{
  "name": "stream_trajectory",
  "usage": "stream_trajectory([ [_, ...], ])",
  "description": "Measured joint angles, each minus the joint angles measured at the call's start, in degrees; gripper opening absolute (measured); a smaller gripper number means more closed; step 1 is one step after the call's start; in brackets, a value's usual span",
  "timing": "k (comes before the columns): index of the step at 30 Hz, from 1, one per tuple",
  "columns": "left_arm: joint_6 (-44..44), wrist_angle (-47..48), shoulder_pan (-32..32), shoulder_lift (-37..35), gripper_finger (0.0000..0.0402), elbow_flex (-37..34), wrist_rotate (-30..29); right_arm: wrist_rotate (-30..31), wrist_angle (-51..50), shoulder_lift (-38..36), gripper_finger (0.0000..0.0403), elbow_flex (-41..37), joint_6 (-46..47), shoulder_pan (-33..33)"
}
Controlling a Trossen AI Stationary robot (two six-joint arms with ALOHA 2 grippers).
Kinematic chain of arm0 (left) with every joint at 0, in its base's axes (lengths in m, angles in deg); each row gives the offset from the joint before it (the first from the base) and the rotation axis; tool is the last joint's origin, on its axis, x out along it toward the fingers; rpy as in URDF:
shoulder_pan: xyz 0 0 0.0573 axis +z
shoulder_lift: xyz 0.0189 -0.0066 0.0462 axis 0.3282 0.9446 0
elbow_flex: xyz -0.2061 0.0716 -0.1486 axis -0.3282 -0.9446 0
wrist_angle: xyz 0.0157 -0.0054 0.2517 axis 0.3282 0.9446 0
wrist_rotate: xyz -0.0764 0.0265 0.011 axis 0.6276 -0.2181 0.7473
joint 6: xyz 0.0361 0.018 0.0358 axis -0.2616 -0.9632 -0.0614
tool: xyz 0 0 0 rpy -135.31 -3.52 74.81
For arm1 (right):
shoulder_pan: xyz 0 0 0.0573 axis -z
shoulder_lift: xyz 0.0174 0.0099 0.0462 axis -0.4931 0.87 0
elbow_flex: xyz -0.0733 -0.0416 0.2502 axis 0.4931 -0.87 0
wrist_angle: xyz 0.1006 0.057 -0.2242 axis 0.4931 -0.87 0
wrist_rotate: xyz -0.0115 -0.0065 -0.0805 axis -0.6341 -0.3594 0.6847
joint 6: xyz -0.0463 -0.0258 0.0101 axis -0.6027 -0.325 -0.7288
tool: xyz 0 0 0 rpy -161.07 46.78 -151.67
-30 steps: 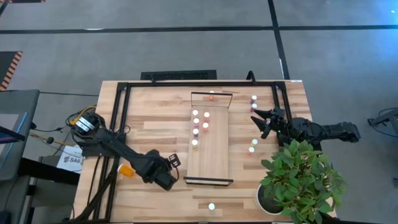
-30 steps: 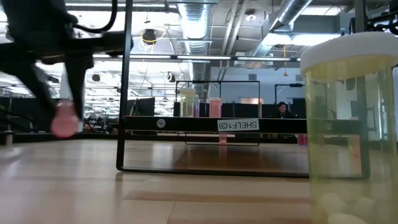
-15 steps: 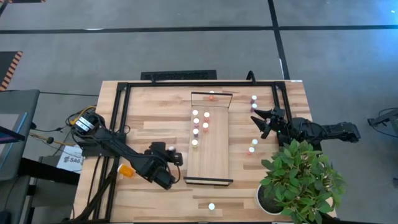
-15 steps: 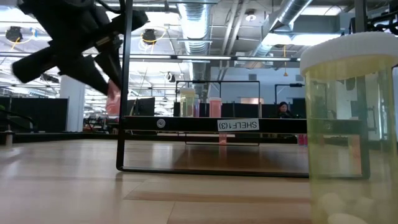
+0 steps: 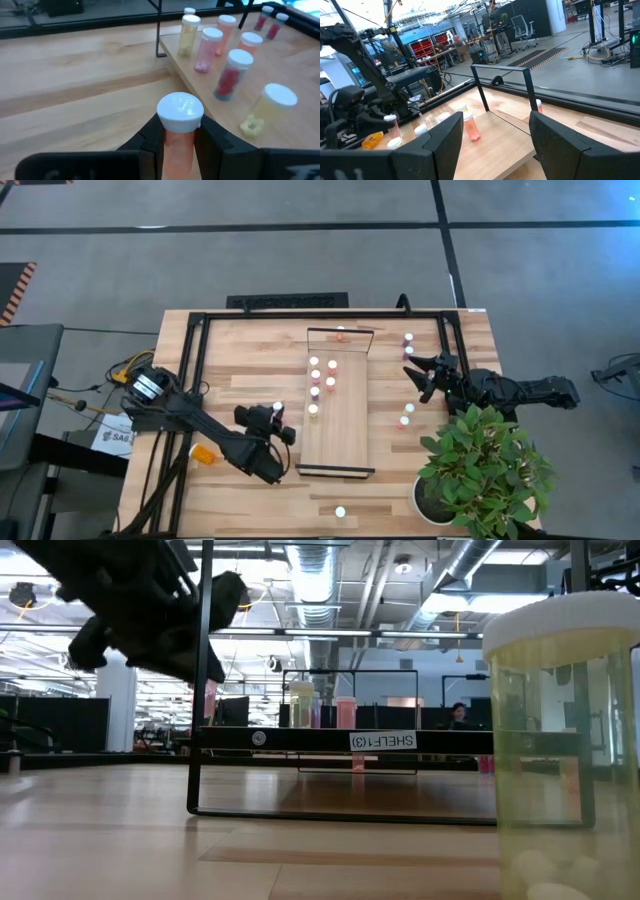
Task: Pick and place medicine bottles onto shelf by color
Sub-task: Put the pink pill bottle on the shelf
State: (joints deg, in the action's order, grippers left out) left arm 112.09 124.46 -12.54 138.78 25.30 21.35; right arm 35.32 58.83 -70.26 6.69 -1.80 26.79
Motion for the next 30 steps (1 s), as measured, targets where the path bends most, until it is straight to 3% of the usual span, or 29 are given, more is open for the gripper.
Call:
stream_trajectory([
  [9, 13.87, 2.36, -3.57, 9.07, 0.0059, -0.02, -6.07, -0.01, 0.04, 0.0, 0.0251, 0.0, -0.01, -0.01],
  [18, 22.05, 3.19, -6.39, 14.17, 0.0059, -0.04, -8.62, 0.0, 0.02, -0.01, 0.0251, -0.01, 0.0, -0.01],
  [23, 21.39, 4.09, -7.82, 14.17, 0.0059, -0.02, -14.03, 0.01, 0.04, -0.01, 0.0251, -0.01, 0.01, 0.0],
  [30, 10.43, 3.35, -8.83, 14.15, 0.0059, 0.01, -26.73, 0.01, 0.04, 0.0, 0.0251, -0.01, 0.01, -0.01],
])
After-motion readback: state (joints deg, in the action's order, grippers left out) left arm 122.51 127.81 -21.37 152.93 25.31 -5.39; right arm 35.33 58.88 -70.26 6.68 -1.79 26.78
